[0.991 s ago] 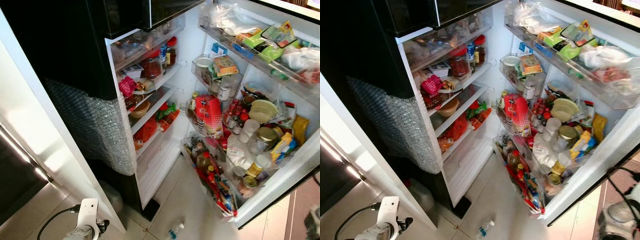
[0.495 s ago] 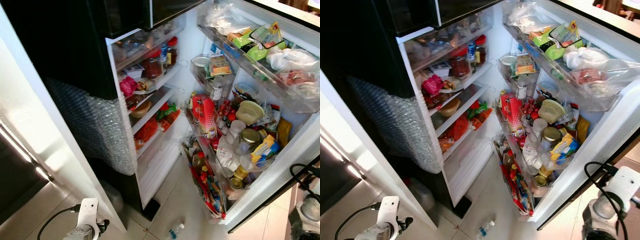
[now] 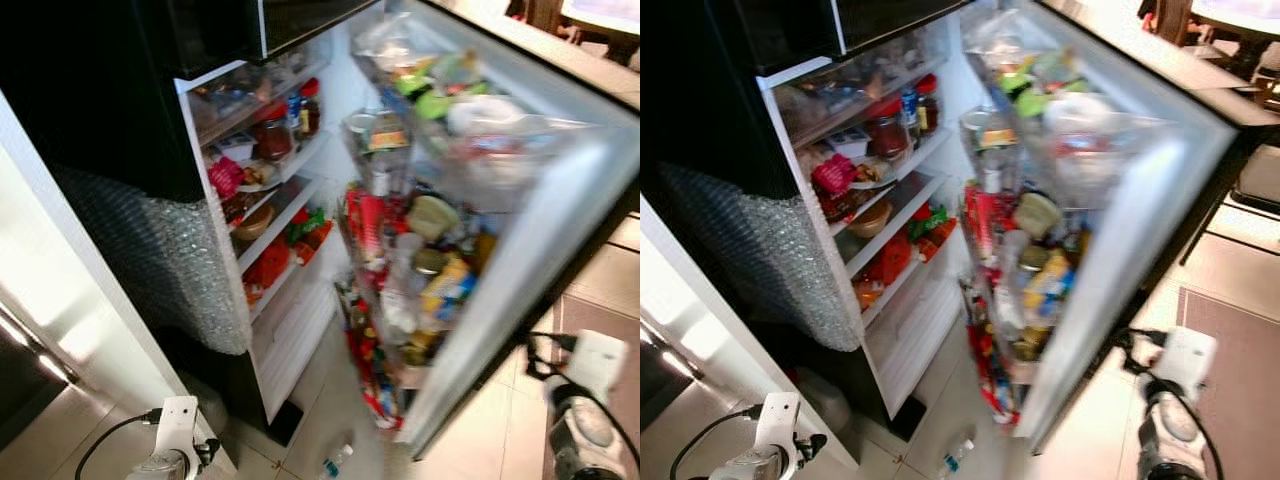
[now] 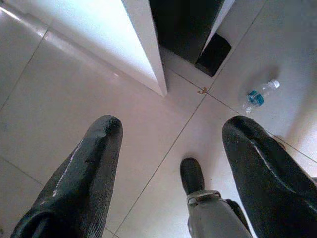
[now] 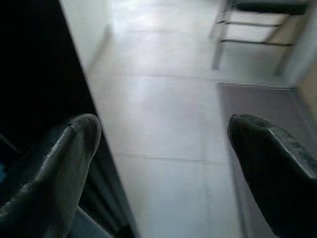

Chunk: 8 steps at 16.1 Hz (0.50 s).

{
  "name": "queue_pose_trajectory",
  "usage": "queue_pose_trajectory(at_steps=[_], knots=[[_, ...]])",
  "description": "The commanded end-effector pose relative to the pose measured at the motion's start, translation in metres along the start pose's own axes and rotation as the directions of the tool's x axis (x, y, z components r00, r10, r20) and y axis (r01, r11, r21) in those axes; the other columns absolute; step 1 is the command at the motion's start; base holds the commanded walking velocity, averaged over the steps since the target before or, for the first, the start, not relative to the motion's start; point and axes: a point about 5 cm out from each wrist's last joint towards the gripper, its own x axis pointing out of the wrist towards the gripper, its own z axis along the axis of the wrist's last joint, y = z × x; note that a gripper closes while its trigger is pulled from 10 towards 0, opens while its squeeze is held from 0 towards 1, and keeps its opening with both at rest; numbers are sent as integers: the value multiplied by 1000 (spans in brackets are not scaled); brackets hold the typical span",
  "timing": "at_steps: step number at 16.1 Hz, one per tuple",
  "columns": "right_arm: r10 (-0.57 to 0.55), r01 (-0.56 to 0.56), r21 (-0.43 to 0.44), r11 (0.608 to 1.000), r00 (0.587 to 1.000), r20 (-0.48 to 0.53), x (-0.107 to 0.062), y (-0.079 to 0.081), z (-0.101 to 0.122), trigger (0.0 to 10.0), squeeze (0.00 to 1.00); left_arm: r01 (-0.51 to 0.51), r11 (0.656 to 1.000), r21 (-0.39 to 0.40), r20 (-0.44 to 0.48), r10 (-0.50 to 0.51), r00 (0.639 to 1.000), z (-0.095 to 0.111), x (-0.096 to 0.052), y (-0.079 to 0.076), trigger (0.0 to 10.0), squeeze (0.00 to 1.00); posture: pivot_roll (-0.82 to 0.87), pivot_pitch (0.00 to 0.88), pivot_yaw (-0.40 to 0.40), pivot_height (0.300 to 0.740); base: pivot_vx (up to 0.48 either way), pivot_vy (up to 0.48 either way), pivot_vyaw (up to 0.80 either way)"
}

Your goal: Restocking fridge

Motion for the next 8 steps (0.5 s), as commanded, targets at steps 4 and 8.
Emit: queue_pose_trajectory(at_steps=[4, 8], knots=[[588, -609, 29, 792, 750, -302, -27, 56, -54, 10000, 0, 8, 1000, 8, -17, -8, 1000, -3, 0, -1, 10000, 0, -20, 0, -11, 740, 0, 0, 0], [501, -532, 18, 847, 785, -363, -31, 43, -64, 10000, 0, 11, 1000, 8, -15, -11, 1000, -3, 0, -2, 10000, 0, -23, 0, -14, 740, 0, 0, 0]])
